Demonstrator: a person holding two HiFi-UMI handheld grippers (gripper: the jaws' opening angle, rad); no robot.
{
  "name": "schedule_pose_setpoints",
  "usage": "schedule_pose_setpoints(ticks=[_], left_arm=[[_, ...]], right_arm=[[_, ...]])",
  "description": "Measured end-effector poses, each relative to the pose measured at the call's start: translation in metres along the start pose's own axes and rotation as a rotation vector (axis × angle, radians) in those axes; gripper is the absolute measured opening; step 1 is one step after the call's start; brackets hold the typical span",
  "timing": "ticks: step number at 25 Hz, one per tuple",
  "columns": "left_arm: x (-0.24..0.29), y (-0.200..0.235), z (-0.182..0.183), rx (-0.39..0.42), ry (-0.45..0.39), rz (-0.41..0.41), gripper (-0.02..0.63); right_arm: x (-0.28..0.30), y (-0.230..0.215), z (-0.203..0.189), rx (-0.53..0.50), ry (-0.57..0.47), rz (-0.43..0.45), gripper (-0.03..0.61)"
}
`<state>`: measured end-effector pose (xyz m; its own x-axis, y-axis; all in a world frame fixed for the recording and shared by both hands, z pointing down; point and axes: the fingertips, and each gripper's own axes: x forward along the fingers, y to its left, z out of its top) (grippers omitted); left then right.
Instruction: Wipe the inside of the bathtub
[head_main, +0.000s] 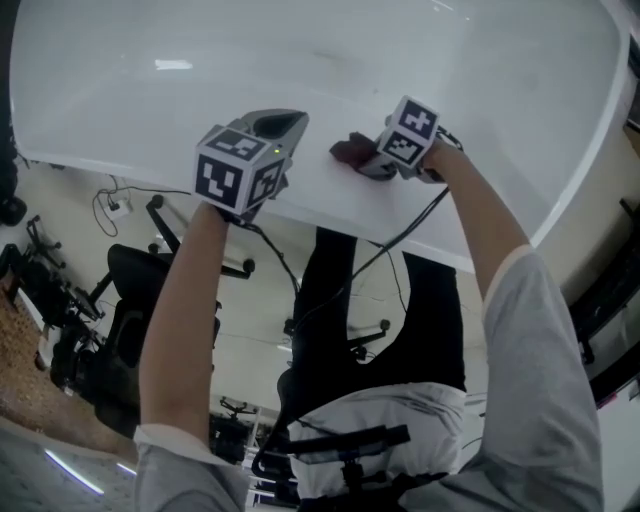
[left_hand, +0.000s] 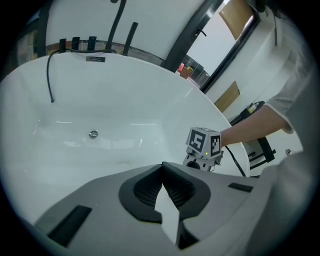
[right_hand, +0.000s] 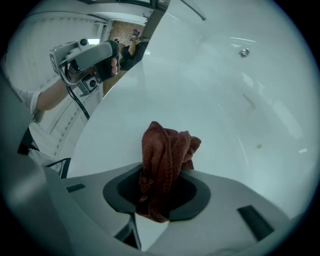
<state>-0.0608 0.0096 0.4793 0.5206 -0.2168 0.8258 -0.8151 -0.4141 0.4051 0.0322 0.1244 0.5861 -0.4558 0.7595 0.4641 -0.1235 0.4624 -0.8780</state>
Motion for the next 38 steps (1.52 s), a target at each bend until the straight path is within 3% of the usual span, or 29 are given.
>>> schedule_pose_setpoints(ticks=[4,9,13,17,19,22,27,30,33,38], left_arm=[[0.001,0.026,-0.014,-0.003,0.025,-0.011,0.008],[0.010,0.024,-0.013,-0.008,0.041,-0.002,0.008],[0.020,0.010,-0.012,0.026,0.073,0.004,0.008],[0.024,0.042,-0.020,0.016,0.081,0.010,0.008],[0.028,0.046,-0.021,0.013,0.080,0.004,0.008],[0.038,0.029,-0.016,0.037,0.077,-0.016,0.008],[0.058,0.026,-0.008,0.073,0.075,-0.057,0.008],[0.065,0.030,-0.006,0.079,0.070,-0.069,0.008],[0.070,0.037,-0.004,0.086,0.064,-0.068,0.008],[0.071,0.058,-0.010,0.054,0.073,-0.045,0.008]], right_arm=[[0.004,-0.012,-0.012,0.080,-0.010,-0.011,0.118],[0.000,-0.009,-0.001,0.015,-0.012,-0.010,0.114],[0.007,-0.006,0.029,-0.035,-0.067,-0.001,0.114],[0.025,-0.013,0.070,-0.045,-0.056,0.028,0.117],[0.026,-0.012,0.072,-0.027,-0.079,0.048,0.117],[0.017,-0.015,0.043,0.012,-0.109,0.030,0.117],[0.004,-0.058,-0.030,0.147,-0.023,-0.062,0.117],[0.003,-0.072,-0.045,0.219,-0.044,-0.065,0.117],[0.009,-0.076,-0.027,0.154,-0.039,-0.082,0.114],[0.032,-0.075,0.045,0.056,-0.062,-0.057,0.113]])
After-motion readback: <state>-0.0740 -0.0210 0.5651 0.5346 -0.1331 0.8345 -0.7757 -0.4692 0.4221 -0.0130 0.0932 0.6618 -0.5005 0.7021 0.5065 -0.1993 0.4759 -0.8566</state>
